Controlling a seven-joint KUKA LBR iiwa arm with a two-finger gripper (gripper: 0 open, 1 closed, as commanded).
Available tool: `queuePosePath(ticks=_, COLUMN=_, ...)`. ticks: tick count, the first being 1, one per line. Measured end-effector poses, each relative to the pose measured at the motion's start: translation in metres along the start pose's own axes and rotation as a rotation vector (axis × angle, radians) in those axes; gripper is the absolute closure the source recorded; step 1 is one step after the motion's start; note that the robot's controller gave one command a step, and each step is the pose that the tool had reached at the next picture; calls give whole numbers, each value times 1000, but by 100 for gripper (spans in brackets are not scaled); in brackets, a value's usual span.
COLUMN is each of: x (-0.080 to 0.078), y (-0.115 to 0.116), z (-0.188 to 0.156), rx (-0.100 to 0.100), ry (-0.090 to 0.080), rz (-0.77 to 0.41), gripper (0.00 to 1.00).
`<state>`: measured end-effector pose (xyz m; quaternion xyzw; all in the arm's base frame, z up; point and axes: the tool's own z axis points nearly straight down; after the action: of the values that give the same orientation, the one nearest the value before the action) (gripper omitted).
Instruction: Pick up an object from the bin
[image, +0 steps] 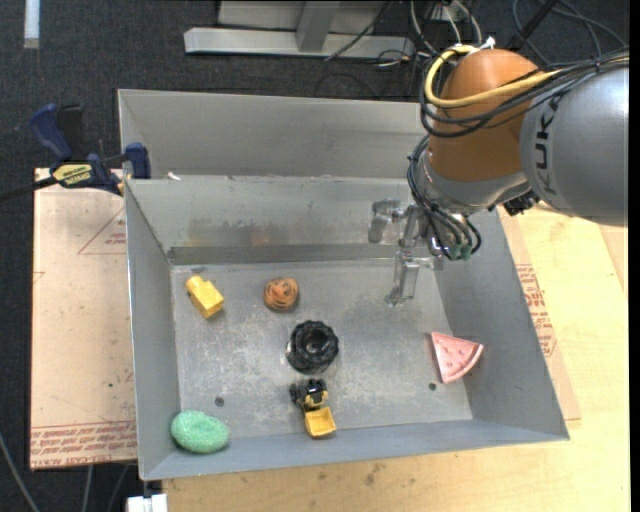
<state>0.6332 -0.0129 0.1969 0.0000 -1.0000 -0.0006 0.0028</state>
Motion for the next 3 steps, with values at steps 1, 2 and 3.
queuePosePath(ticks=1, x=-1, y=0, z=-5, rx=0, ry=-8, rz=0, gripper=0)
queuePosePath(ticks=2, x=-10, y=36, z=46, rx=0, ry=-16, rz=17, gripper=0)
queuePosePath(ticks=3, x=-9, y=46, z=61, rx=-1, ry=-13, rz=15, gripper=0)
